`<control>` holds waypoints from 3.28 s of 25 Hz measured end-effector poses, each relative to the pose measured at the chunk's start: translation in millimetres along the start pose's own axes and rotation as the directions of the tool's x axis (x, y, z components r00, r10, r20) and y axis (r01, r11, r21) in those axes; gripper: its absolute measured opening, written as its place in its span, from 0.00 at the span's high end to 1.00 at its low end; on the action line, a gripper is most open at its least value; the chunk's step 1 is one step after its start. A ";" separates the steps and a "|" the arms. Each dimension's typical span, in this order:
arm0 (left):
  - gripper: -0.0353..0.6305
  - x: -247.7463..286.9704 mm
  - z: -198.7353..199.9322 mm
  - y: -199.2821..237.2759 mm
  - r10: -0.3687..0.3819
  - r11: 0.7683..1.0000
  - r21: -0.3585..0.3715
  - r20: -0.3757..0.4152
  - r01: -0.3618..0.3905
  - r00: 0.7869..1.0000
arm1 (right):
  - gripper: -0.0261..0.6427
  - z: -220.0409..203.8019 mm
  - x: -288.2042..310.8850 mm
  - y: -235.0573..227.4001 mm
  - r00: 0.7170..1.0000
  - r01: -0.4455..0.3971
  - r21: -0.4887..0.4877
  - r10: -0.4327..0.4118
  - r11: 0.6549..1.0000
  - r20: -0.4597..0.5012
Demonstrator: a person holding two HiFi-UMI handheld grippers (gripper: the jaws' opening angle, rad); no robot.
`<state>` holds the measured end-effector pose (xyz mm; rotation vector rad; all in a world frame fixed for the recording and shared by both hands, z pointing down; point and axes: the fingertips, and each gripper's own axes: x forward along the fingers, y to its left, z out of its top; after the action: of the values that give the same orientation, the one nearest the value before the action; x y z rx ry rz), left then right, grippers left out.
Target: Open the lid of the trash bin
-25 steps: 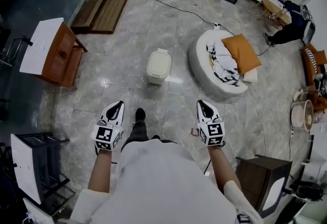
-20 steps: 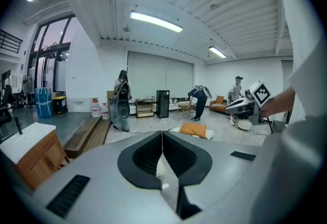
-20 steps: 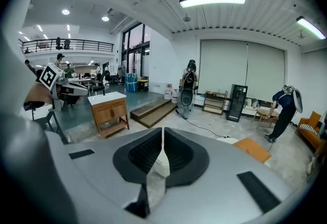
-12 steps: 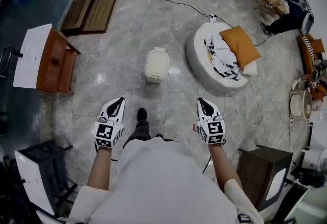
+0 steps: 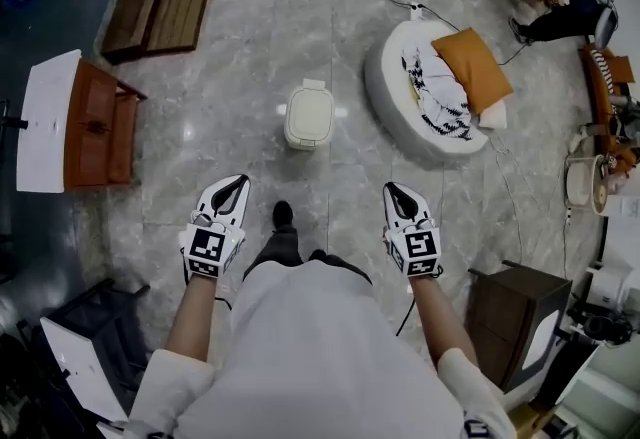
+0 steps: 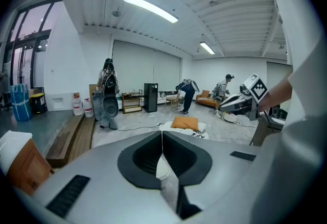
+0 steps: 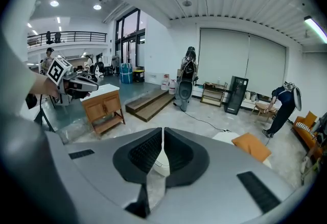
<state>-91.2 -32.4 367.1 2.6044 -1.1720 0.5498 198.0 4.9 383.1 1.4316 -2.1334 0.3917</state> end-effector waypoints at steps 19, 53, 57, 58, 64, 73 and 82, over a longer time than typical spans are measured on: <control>0.92 47.9 -64.2 29.6 -0.117 0.990 -0.086 -0.105 0.108 0.988 | 0.91 -14.6 106.6 31.6 0.981 -0.115 -0.019 0.110 0.993 -0.159; 0.92 103.0 -149.0 -15.9 0.070 0.937 -0.323 -0.205 -0.135 0.976 | 0.91 -112.7 240.5 20.7 0.859 -0.425 -0.068 0.379 0.903 -0.344; 0.92 113.1 -161.6 -19.5 0.098 0.921 -0.350 -0.218 -0.172 0.971 | 0.91 -131.6 255.9 23.4 0.833 -0.470 -0.088 0.409 0.878 -0.374; 0.92 115.5 -165.6 -19.5 0.102 0.919 -0.352 -0.224 -0.178 0.969 | 0.91 -136.1 260.0 24.3 0.826 -0.482 -0.093 0.416 0.872 -0.380; 0.92 129.2 -191.8 -15.3 0.124 0.906 -0.365 -0.258 -0.216 0.958 | 0.91 -167.0 289.6 29.7 0.794 -0.520 -0.086 0.443 0.850 -0.417; 0.92 149.8 -223.9 -21.9 0.118 0.908 -0.358 -0.276 -0.216 0.954 | 0.91 -214.5 338.6 38.5 0.770 -0.537 -0.100 0.440 0.837 -0.462; 0.92 163.9 -254.3 -29.5 0.102 0.901 -0.378 -0.292 -0.213 0.951 | 0.91 -257.1 380.5 56.3 0.769 -0.545 -0.196 0.393 0.815 -0.504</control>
<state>-30.3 -31.7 664.9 2.0277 -1.2588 0.5913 104.1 -130.5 815.4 0.5190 -2.0254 0.4628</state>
